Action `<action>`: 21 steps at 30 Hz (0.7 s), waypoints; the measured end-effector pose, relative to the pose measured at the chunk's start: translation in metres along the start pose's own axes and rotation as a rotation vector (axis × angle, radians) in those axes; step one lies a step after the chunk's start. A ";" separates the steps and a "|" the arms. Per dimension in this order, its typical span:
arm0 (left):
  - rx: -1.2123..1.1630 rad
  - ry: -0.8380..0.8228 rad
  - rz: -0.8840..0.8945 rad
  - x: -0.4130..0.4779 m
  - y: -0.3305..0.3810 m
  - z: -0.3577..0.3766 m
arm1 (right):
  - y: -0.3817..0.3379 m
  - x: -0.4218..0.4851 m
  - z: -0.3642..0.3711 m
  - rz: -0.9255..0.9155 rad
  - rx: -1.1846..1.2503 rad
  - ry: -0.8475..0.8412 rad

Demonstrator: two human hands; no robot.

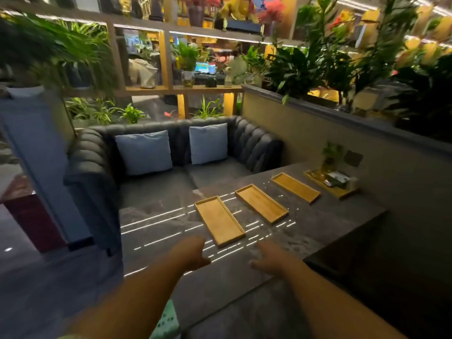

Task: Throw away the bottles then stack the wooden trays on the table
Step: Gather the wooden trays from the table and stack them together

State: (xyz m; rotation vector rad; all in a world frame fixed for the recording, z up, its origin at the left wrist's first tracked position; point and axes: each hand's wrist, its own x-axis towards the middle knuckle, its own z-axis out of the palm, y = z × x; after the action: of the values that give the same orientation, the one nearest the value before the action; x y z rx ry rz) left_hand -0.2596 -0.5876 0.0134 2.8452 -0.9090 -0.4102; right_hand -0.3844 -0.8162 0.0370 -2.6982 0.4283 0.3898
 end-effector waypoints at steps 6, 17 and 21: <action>-0.040 0.025 -0.013 0.061 0.028 -0.004 | 0.029 0.063 -0.020 -0.085 0.004 -0.032; -0.198 -0.055 -0.215 0.203 -0.010 0.014 | 0.044 0.227 -0.032 -0.205 -0.114 -0.172; -0.179 -0.069 -0.232 0.246 -0.023 0.014 | 0.045 0.284 -0.043 -0.203 -0.082 -0.194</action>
State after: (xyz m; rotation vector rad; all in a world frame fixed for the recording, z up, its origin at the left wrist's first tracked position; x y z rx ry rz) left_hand -0.0583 -0.7132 -0.0584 2.7914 -0.5214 -0.5872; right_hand -0.1310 -0.9413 -0.0309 -2.7147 0.0833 0.6140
